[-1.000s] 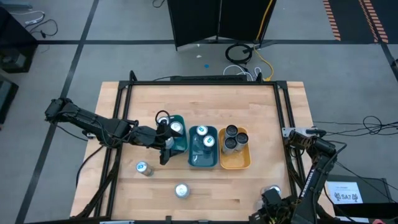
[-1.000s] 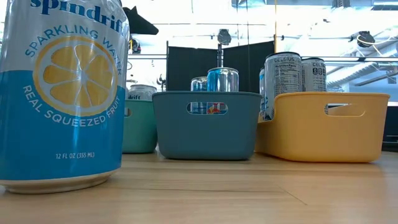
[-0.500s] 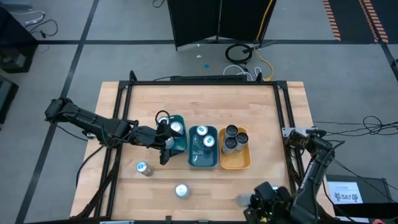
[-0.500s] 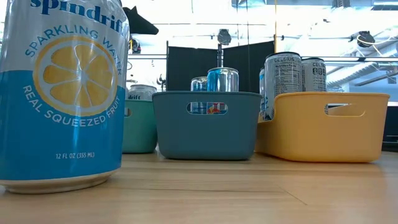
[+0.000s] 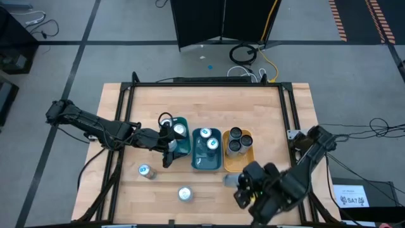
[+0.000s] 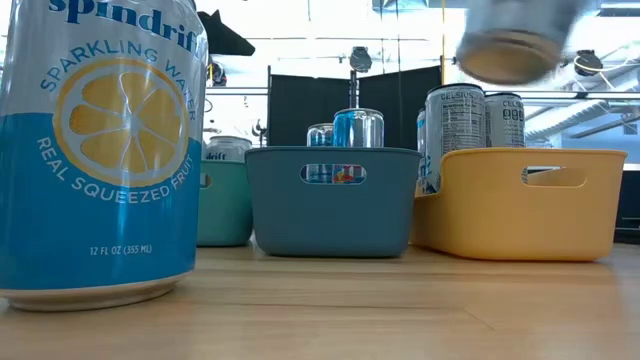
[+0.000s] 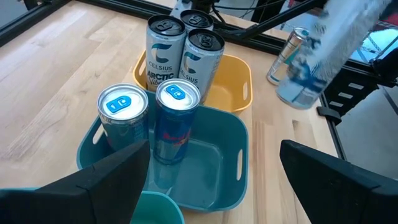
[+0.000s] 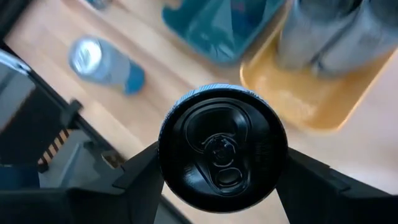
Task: Sort soda cans
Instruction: Put the white-blue soda can into the yellow bin
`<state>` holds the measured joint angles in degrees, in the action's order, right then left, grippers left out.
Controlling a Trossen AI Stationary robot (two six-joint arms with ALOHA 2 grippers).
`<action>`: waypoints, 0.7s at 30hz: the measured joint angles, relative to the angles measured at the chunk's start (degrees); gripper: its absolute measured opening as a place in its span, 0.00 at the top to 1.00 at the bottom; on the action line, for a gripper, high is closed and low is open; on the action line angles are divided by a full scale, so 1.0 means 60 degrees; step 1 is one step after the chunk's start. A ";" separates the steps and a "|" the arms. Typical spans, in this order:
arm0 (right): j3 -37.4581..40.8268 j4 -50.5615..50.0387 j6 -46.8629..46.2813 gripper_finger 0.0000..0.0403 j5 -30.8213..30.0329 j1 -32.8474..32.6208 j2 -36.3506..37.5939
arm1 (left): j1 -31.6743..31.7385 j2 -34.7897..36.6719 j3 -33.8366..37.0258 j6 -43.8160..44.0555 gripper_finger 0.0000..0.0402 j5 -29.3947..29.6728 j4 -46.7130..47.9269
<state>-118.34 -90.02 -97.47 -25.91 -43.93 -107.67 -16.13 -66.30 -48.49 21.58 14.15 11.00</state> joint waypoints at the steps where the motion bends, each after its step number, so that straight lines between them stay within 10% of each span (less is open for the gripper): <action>1: 0.0000 0.0000 0.0200 0.38 -0.0086 0.0135 0.0133 | -0.0001 -0.0001 0.0000 0.0000 0.08 0.0000 -0.0001; 21: 0.5357 0.1041 -0.0296 0.38 0.0813 0.1408 0.3260 | 0.0000 0.0000 0.0001 -0.0001 0.08 0.0000 0.0078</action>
<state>-86.20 -83.77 -99.24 -21.03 -35.48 -88.11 -16.13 -66.30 -48.48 21.58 14.15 11.47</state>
